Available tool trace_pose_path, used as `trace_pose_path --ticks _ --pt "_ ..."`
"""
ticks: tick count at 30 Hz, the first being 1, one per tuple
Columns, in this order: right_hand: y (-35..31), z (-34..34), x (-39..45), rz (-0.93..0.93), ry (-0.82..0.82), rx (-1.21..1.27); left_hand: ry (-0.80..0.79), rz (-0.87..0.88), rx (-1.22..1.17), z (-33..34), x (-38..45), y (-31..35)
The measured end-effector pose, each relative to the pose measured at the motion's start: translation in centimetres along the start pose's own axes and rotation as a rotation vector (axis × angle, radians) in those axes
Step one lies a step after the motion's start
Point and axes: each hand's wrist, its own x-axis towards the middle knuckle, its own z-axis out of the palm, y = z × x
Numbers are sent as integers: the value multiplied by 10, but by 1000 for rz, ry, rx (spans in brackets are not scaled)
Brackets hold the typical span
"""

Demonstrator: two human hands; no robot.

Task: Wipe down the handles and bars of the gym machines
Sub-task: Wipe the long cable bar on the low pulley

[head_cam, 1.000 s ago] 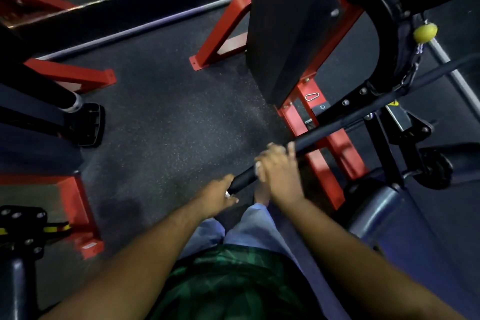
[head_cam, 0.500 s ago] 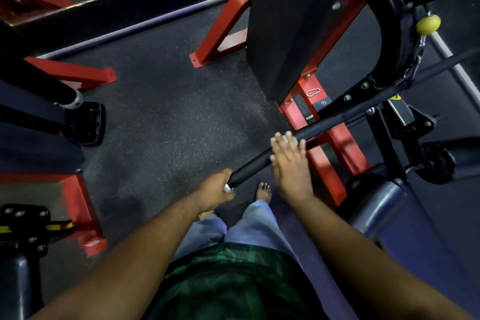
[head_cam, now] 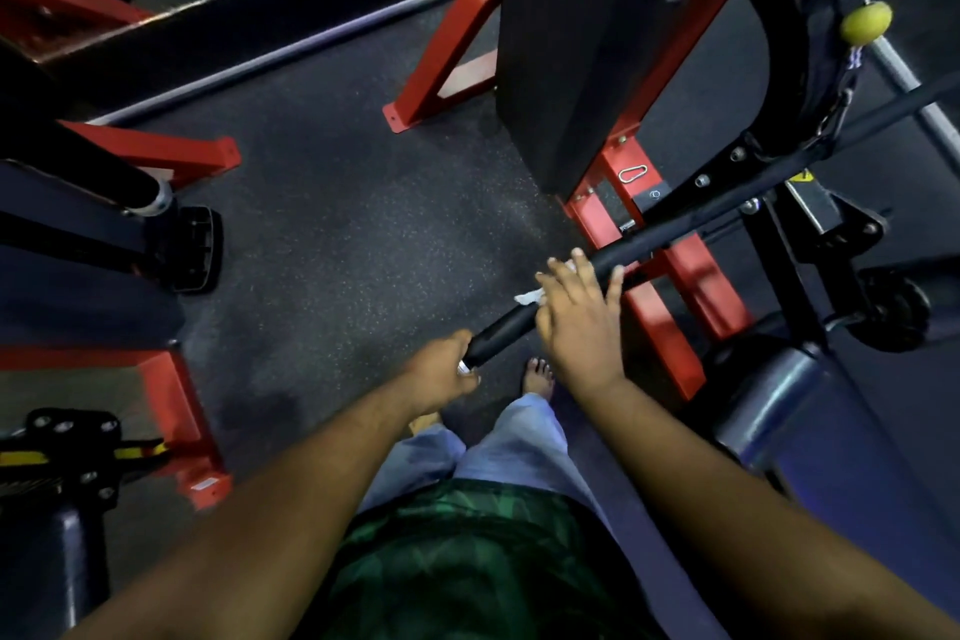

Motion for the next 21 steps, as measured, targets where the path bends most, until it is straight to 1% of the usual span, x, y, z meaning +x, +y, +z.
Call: trace_pose_path --ticks 2,5,8,9,10,12,13,14,16,18,19,21 --pt "-24 12 -19 -66 -45 22 -8 -10 4 2 -1 1" --pt "-61 30 -47 -233 -128 36 22 -1 35 3 1 4" --pt "-48 23 -35 -357 -129 7 32 -11 35 1 2 6" --pt "-36 17 -24 -351 -105 -27 31 -20 39 0 1 6" --pt "-21 10 -12 -287 -73 -53 27 -33 34 0 1 6" --pt "7 -4 10 -70 -43 -54 28 -46 24 3 1 4" --pt "14 -9 17 16 -38 -44 31 -48 26 4 0 4" --pt "15 -11 20 61 -40 -47 37 -48 25 6 -1 3" --pt "-2 -11 18 63 -88 -74 39 -58 23 7 -2 0" --pt "-30 -7 11 -10 -165 -106 43 -74 13 5 -2 1" --pt "-46 -4 7 -66 -220 -110 46 -84 9 4 -1 1" --pt "-76 0 -2 -189 -398 -126 61 -86 -34 6 1 2"
